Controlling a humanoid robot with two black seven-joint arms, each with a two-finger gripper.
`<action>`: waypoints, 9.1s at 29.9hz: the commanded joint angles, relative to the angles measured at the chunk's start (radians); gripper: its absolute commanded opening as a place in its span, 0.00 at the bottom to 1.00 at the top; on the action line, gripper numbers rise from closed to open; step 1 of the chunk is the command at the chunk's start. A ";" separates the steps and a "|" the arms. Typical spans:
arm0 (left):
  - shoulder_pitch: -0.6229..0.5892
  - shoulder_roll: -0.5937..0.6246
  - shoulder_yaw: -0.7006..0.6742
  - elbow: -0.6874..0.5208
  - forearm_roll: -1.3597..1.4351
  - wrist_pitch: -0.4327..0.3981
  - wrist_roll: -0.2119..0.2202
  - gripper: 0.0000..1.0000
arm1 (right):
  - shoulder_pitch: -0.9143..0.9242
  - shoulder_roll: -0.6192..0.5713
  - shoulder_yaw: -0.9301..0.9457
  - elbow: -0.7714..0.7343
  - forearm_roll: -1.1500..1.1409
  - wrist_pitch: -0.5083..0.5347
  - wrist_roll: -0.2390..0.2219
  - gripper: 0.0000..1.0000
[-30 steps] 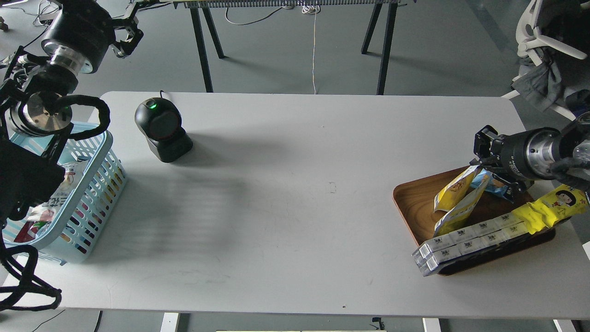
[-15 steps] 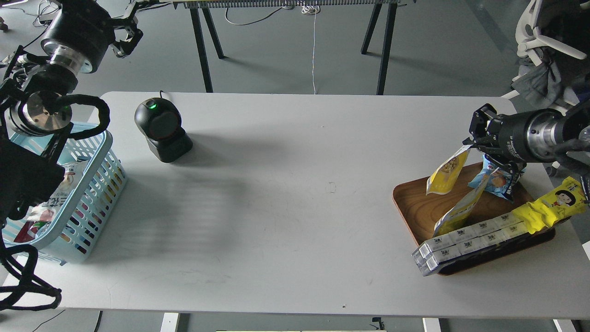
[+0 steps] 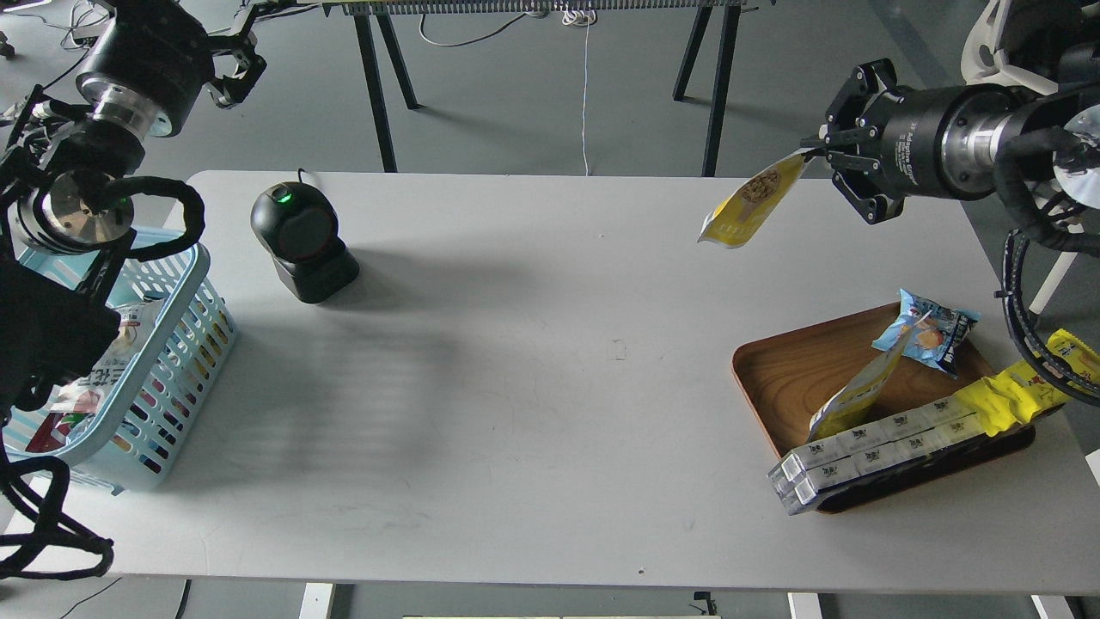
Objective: Scan snack and place in basket
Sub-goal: 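Lift the yellow packet and carry it toward the barcode scanner, then hold the packet in front of the scanner, then set it down, then withdraw the right gripper back above the tray, then reach the left gripper to the yellow packet beside the scanner and grasp it, then lift the packet with the left gripper and carry it toward the basket, then release the packet into the light-blue basket with the left gripper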
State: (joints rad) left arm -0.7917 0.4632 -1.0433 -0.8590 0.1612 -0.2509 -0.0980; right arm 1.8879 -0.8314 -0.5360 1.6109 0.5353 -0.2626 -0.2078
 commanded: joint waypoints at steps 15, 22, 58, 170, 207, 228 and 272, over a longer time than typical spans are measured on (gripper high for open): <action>-0.001 0.002 -0.001 0.000 0.000 0.002 0.000 1.00 | -0.366 0.366 0.318 -0.164 -0.006 -0.176 0.019 0.00; -0.001 0.003 -0.001 0.000 0.000 0.002 0.000 1.00 | -0.449 0.557 0.357 -0.250 -0.064 -0.226 0.019 0.00; -0.001 0.005 -0.003 0.000 0.000 0.004 0.000 1.00 | -0.386 0.831 0.350 -0.404 -0.063 -0.221 0.005 0.06; 0.077 0.124 0.644 -0.456 2.020 0.137 0.029 0.00 | -1.207 0.199 1.452 -0.710 -0.126 0.648 0.206 0.96; 0.078 0.522 0.605 -0.907 2.020 -0.045 0.063 0.00 | -1.188 0.238 1.450 -0.709 -0.170 0.634 0.202 0.96; -0.024 0.468 0.566 -0.907 1.997 -0.206 0.083 0.00 | -1.155 0.238 1.415 -0.710 -0.172 0.634 0.200 0.96; 0.151 0.879 0.375 -0.897 1.704 0.186 -0.051 0.00 | -1.112 0.232 1.392 -0.712 -0.178 0.620 0.200 0.96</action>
State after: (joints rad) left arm -0.6366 1.2378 -0.6424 -1.7569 1.9329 -0.0653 -0.1031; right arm 0.7736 -0.6011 0.8559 0.8992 0.3586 0.3574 -0.0077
